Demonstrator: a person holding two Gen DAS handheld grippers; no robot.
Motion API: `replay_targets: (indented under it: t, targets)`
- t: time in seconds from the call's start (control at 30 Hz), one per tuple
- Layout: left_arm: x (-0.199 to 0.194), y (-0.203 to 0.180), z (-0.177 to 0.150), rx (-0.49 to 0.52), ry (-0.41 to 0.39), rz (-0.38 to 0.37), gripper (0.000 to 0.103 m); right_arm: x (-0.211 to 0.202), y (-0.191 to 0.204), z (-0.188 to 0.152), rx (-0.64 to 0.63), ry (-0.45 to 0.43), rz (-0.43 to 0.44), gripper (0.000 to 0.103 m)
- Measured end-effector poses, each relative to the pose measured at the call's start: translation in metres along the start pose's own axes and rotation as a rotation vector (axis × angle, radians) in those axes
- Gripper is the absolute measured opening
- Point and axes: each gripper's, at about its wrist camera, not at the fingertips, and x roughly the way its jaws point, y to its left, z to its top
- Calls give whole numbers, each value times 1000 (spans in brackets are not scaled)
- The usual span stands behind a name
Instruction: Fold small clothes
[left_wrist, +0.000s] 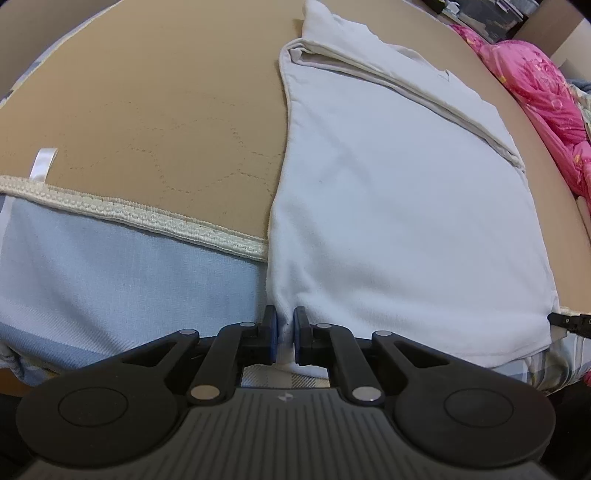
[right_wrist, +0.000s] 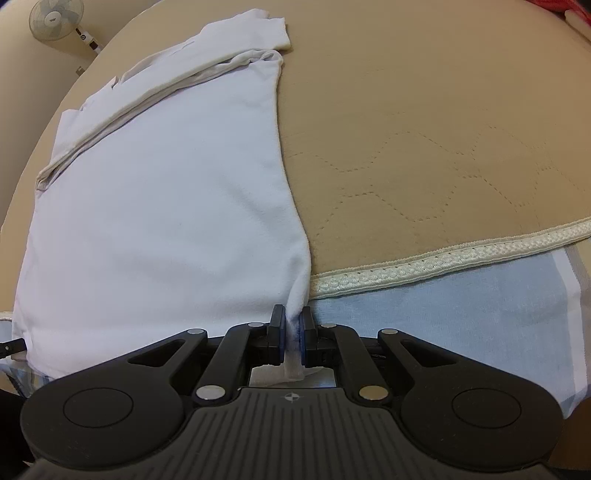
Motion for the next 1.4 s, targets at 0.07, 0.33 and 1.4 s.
replay_targets:
  t: [0.07,0.33,1.4]
  targets:
    - [-3,-2,0,13,-16,1,6,-5,0,1,2,-25,1,6]
    - [-64,-16,19,105,-199,-102,5,-81,-6,12,86,-296,200,5]
    - [-27,5,126,166,-190,-179,6,-34,-30,109,41,-301,190,4]
